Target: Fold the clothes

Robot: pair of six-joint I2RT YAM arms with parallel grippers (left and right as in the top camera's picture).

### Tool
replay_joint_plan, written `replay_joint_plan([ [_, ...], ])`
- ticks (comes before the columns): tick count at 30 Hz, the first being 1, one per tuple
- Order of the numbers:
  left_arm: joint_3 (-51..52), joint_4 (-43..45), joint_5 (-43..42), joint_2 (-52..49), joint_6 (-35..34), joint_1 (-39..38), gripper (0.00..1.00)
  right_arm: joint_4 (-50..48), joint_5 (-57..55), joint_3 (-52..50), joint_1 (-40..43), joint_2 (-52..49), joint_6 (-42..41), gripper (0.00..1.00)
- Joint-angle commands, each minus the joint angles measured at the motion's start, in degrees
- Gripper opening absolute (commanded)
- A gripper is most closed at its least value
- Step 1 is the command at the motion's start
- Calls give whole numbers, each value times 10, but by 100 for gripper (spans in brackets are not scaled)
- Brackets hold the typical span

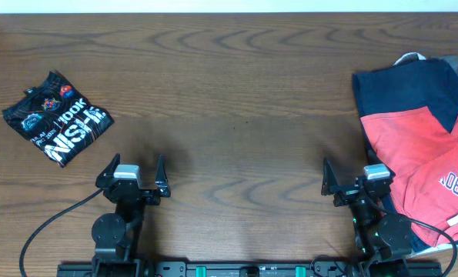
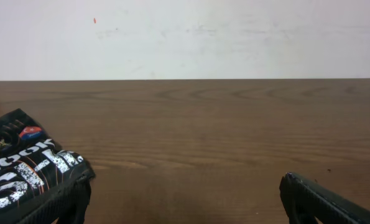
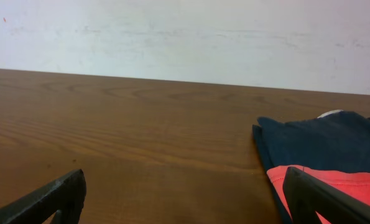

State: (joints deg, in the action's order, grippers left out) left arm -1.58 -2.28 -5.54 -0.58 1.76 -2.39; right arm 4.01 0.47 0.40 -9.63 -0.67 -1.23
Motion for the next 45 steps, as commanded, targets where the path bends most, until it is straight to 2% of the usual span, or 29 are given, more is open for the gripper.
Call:
replay_joint_plan([
  [1,14,-13,5,3,8,2,98,2,4,-1,-6,3,0,99],
  [32,14,-13,4,-1,6,2,98,2,5,-1,-6,3,-5,99],
  [39,-9,-38,0,-43,-111,2,98,7,4,3,-5,-4,-65,99],
  [45,-117,-108,-16,-132,-135,2,98,65,-14,51,-5,-40,-64,99],
])
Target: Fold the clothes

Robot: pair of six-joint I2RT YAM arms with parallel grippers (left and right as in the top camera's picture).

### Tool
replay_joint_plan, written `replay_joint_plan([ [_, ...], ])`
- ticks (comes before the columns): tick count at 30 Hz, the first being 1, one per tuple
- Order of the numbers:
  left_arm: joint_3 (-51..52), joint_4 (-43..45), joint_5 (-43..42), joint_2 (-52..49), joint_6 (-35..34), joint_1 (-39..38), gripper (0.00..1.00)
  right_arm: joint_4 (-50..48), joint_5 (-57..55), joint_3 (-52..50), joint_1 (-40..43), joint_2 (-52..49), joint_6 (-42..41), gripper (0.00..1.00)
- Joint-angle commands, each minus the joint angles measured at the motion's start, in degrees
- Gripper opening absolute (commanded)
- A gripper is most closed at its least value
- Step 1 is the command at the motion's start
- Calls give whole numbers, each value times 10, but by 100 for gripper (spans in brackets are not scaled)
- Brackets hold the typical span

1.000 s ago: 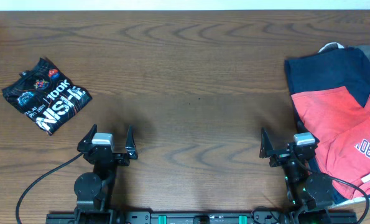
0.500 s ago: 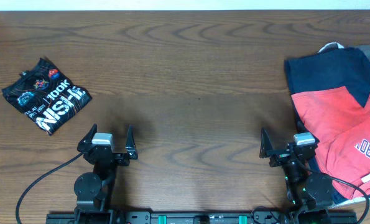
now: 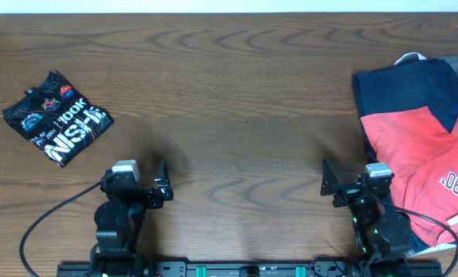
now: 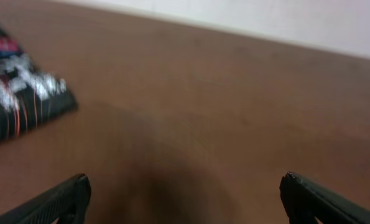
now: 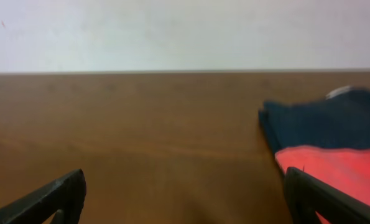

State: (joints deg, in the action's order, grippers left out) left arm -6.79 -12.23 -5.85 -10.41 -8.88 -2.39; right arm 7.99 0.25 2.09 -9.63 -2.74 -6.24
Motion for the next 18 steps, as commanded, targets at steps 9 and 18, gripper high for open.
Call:
replay_joint_plan([
  [9,-297,-198,-36,-199,-28,2,98,135,-35,190,-3,-209,-14,99],
  [18,-416,-369,-36,-327,-28,2,98,270,-30,367,58,-495,-14,99],
])
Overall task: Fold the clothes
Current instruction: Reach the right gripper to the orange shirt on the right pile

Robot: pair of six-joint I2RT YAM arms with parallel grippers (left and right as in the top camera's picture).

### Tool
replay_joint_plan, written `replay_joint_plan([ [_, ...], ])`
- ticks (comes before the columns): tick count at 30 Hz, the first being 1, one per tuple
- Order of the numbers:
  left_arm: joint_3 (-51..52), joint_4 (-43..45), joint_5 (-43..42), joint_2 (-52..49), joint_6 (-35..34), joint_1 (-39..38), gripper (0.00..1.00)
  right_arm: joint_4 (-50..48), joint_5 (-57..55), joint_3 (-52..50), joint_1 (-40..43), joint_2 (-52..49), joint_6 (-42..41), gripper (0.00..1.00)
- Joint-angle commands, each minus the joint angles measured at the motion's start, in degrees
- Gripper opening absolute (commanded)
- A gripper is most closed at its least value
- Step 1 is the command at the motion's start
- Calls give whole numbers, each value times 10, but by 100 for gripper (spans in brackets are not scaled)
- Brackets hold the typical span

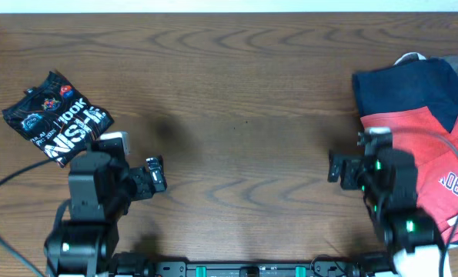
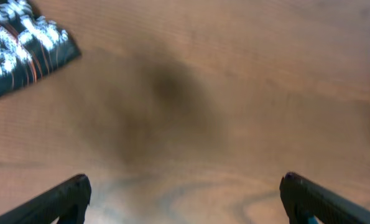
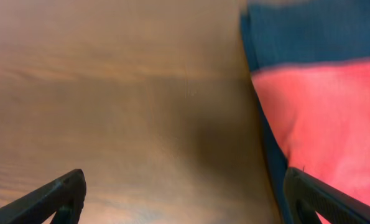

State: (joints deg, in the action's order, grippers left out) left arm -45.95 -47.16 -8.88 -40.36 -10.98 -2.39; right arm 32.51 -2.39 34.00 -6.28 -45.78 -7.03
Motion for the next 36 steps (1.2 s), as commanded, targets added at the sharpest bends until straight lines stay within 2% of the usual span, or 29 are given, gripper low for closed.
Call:
replay_joint_plan([
  [1,-28,-30,-6,-40,-7,2,98,42,1,70,35,-99,-6,99],
  [4,-29,-34,-7,-68,-7,2,98,69,9,120,53,-175,-6,99],
  [8,-29,-33,-7,-90,-7,2,98,43,-58,131,69,-245,-9,99],
  [10,-29,-33,-7,-94,-7,2,98,35,-100,131,81,-273,-38,97],
  [12,-29,-33,-7,-95,-7,2,98,28,-134,131,95,-305,-73,89],
  [14,-29,-31,-7,-95,-7,2,98,19,-137,131,111,-335,-78,70],
  [16,-29,-31,-7,-95,-7,2,98,9,-137,131,123,-363,-78,57],
  [23,-29,-31,-7,-95,-7,2,98,-27,-141,131,131,-420,-78,38],
  [29,-29,-29,-7,-95,-7,2,98,-44,-142,131,132,-433,-77,35],
  [30,-29,-29,-7,-95,-7,2,98,-44,-142,131,133,-434,-77,30],
  [32,-29,-27,-7,-95,-7,2,98,-44,-141,131,135,-434,-78,1],
  [36,-29,-14,-7,-95,-7,2,98,-45,-140,134,139,-428,-78,1],
])
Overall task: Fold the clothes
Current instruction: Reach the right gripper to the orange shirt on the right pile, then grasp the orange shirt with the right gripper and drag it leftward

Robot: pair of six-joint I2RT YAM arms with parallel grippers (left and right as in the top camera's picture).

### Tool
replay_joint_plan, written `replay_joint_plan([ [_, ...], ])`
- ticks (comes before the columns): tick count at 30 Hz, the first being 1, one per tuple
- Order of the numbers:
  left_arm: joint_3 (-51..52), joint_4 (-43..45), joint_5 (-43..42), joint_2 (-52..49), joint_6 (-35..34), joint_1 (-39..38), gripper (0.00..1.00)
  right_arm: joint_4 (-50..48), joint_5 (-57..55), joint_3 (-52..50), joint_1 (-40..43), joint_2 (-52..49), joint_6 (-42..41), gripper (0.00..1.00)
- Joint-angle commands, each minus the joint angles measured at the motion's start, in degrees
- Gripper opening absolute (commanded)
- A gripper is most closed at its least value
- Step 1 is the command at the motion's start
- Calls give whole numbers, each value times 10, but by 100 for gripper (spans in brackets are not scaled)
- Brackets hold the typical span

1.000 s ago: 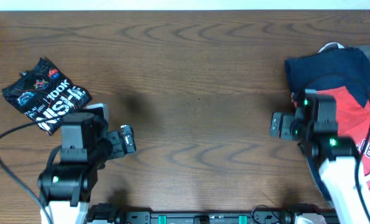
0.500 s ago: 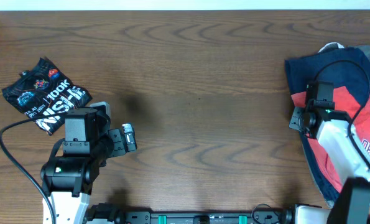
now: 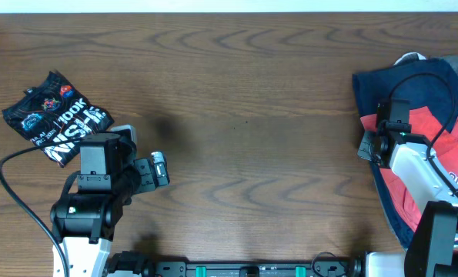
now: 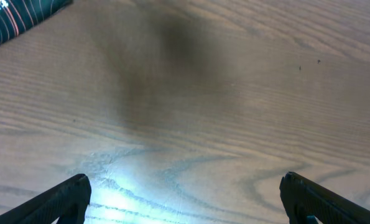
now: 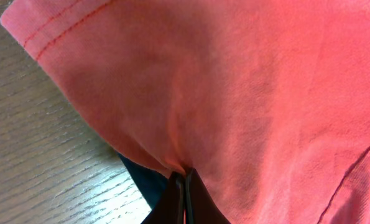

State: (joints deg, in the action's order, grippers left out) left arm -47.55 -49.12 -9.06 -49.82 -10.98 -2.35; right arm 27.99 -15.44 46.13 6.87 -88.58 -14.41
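Note:
A red and navy garment (image 3: 421, 131) lies in a heap at the table's right edge. My right gripper (image 3: 371, 146) is shut on its red cloth (image 5: 247, 93) near the left hem, the cloth pinched between the fingertips (image 5: 183, 193). A folded black printed shirt (image 3: 57, 117) lies at the far left; its corner (image 4: 23, 15) shows in the left wrist view. My left gripper (image 3: 140, 171) hangs open over bare wood just right of that shirt, its fingers (image 4: 60, 199) wide apart and holding nothing.
The brown wooden table (image 3: 236, 100) stretches between the two garments. The right arm's cable (image 3: 444, 135) loops over the red heap. The table's far edge meets a white wall (image 3: 229, 5).
My right gripper has moved right onto the red garment's left edge and shut on the red cloth. The left gripper stays open and has tipped further down over the wood.
Both grippers sat open and low at the table's front, looking across the wood. Then both arms were raised and tilted down, the left near the black shirt, the right beside the red heap. Now the right pinches the red cloth.

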Motion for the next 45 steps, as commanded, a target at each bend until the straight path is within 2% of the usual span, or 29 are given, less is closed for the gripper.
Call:
replay_joint_plan([
  [1,-13,9,-6,0,-7,2,98,6,-3,18,7,6,-4,1],
  [6,-13,17,-6,0,-7,2,98,57,49,88,7,56,0,1],
  [11,-13,19,-6,0,-7,2,98,109,130,211,7,119,54,1],
  [18,-13,19,-5,0,-7,2,98,146,456,339,1,186,174,1],
  [27,-13,19,-5,0,-7,2,98,138,734,347,-27,224,210,1],
  [36,-13,19,-5,0,-7,2,98,173,749,345,-125,196,231,1],
  [45,-13,21,-5,0,-7,2,98,151,631,345,-290,99,228,1],
])
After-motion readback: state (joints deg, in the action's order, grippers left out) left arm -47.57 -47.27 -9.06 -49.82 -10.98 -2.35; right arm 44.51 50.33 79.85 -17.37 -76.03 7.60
